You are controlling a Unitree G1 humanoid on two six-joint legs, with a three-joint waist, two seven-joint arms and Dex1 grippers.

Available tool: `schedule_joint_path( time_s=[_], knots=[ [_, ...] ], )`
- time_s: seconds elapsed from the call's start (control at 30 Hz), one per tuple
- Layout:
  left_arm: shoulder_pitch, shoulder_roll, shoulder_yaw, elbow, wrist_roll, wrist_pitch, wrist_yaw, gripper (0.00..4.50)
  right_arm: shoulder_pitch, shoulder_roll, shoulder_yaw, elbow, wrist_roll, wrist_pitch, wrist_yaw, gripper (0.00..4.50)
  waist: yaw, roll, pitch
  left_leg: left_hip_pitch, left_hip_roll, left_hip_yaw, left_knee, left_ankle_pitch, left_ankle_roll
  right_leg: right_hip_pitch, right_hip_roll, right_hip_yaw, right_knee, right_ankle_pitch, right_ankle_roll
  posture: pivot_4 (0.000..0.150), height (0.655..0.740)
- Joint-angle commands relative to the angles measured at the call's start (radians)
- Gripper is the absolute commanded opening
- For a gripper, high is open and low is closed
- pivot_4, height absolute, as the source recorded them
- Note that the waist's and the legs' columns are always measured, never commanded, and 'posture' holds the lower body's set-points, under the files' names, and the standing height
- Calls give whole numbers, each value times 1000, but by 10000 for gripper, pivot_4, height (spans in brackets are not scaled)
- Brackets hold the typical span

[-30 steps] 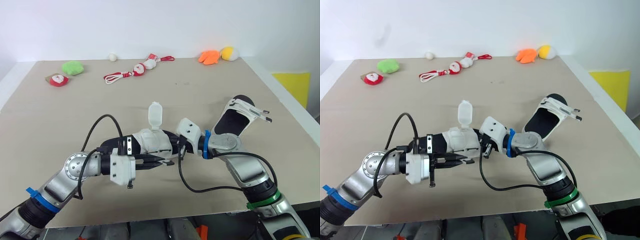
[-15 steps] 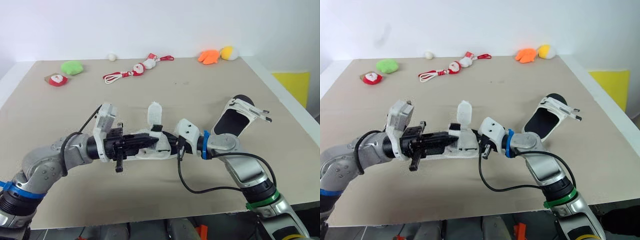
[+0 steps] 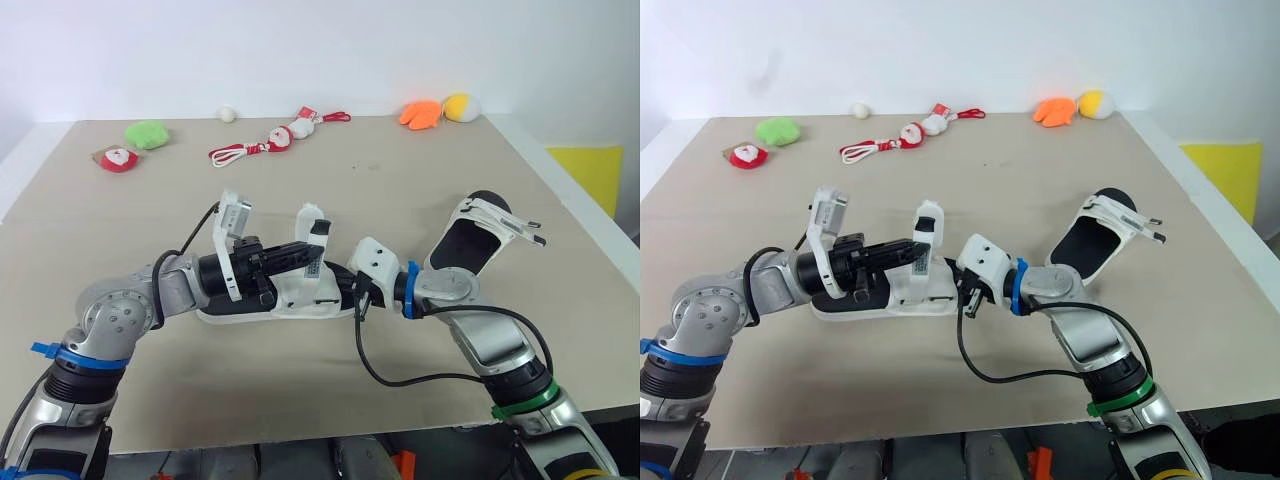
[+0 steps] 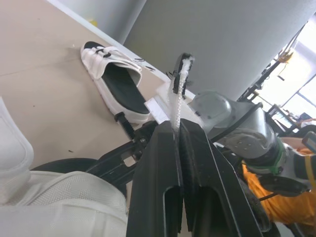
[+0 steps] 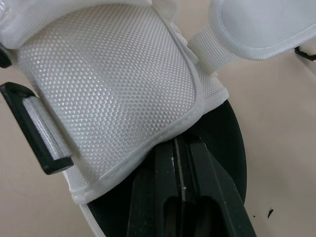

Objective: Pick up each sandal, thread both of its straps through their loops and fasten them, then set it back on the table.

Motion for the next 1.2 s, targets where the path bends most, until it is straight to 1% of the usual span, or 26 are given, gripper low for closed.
schedule_joint_path(
  time_s=[0.03, 0.2, 0.33, 0.63, 0.83, 0.97, 1.2],
  knots=[
    [0, -30, 86, 31, -11, 4, 15, 1073, 19, -6, 6, 3, -10, 8, -7, 0, 0, 0, 0, 0, 0, 0, 0, 0, 0, 0, 0, 0, 0, 0, 0, 1500, 7400],
    [18, -75, 151, 82, -17, 26, 49, 1073, 23, -5, 7, -2, -8, 11, -9, 0, 0, 0, 0, 0, 0, 0, 0, 0, 0, 0, 0, 0, 0, 0, 0, 1500, 7400],
    [47, -81, 146, 85, 48, 22, 29, 1073, 25, -4, 8, -4, -7, 12, -10, 0, 1, 0, 0, 0, 0, -1, 0, 0, 0, 1, 0, 0, 0, 0, 0, 1500, 7400],
    [81, -110, 152, 136, 137, 21, -8, 1073, 21, -4, 9, -6, -3, 18, -9, 0, 1, 0, 0, 0, 0, -1, 0, 0, 0, 1, 0, 0, 0, 0, 0, 1500, 7400],
    [73, -143, 156, 140, 157, 31, -36, 1073, 20, -3, 9, -8, -2, 22, -9, 0, 1, 0, 0, 0, 0, -1, 0, 0, 0, 1, 0, 0, 0, 0, 0, 1500, 7400],
    [56, -166, 175, 137, 119, 55, -57, 1073, 22, -3, 9, -11, -1, 25, -9, 0, 1, 0, 0, 0, 0, -1, 0, 0, 0, 1, 0, 0, 0, 0, 0, 1500, 7400],
    [35, -190, 169, 179, 191, 47, -61, 1073, 26, -2, 8, -21, 0, 33, -13, 0, 1, 0, 0, 0, -1, -1, 0, 0, 0, 1, 0, 0, 0, 0, 0, 1500, 7400]
  ],
)
